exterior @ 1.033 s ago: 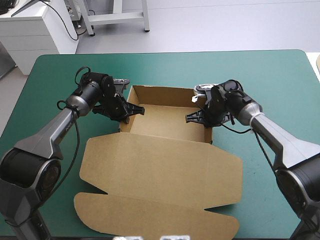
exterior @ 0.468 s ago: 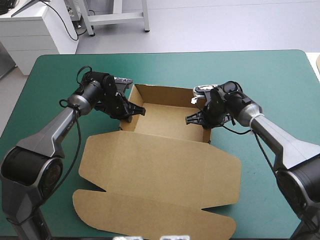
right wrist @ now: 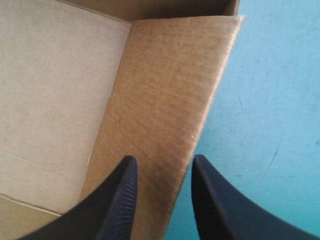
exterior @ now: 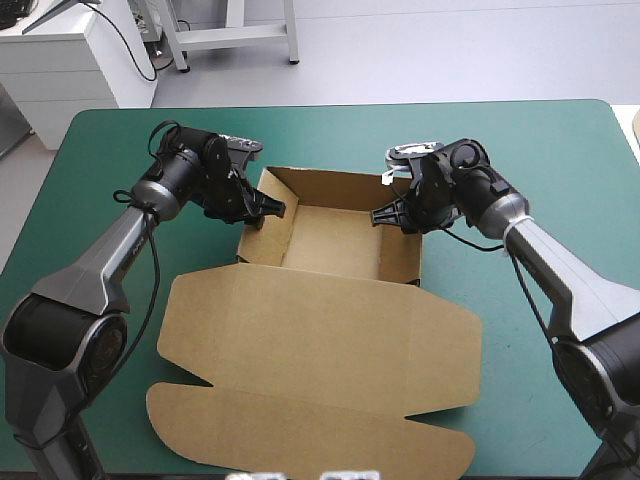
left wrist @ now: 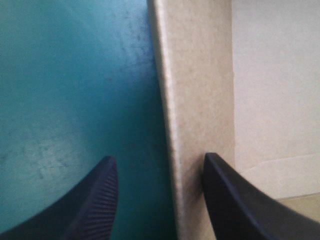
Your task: Fold the box
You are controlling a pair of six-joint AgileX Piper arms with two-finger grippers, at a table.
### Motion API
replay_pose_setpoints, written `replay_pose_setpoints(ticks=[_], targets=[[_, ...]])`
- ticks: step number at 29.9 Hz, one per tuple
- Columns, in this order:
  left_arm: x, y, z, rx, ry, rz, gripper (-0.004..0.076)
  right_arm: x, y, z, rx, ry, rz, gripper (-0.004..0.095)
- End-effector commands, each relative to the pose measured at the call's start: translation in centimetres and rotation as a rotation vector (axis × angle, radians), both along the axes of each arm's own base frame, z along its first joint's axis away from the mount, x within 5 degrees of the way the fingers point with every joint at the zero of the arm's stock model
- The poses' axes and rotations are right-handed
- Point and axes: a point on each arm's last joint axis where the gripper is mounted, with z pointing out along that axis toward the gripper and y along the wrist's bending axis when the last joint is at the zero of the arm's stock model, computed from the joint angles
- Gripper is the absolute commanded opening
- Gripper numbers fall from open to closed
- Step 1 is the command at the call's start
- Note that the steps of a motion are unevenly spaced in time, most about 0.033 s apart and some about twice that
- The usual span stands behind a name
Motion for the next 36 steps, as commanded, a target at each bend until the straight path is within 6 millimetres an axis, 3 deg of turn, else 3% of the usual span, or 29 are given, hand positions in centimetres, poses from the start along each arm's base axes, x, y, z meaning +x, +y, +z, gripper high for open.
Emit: replay_pose_setpoints(ticks=[1,6,9,17,24,28,33,36], targets=[[-0.7,0.6,4.1,0.023,-0.094,-0.005,0.0373,-0.5,-0.4,3.2,0.023,-0.092,-0.009,0.0341],[-0.8,0.9,6.6,0.041,-0.138,-0.020,0.0363,-0.8,-0.5,3.1,0.020,-0.062,-0.018,0.0341],[-0.9,1.2,7.9,0.053,-0.187,-0.012,0.0302,-1.1,-0.6,3.0,0.008,-0.024,-0.024,0.0341],[-3.5,2.6,12.1,0.081,-0.311,-0.048,-0.0006,-1.4,-0.8,2.8,-0.011,0.009,-0.027,0.0341],[-8.7,4.8,17.8,0.066,-0.483,-0.057,-0.0008,-1.6,-0.5,3.1,0.029,0.026,-0.034,0.0341],[-11.4,6.0,19.9,0.063,-0.553,-0.044,-0.0008,-1.7,-0.6,5.4,0.047,-0.005,-0.035,0.0341],[-14.3,7.1,20.7,0.052,-0.583,-0.040,-0.0008,-2.4,-0.7,9.3,0.136,-0.107,-0.050,0.0341],[-16.2,7.9,20.4,0.054,-0.579,-0.040,-0.0008,-3.2,-1.0,10.5,0.162,-0.133,-0.066,0.0341]])
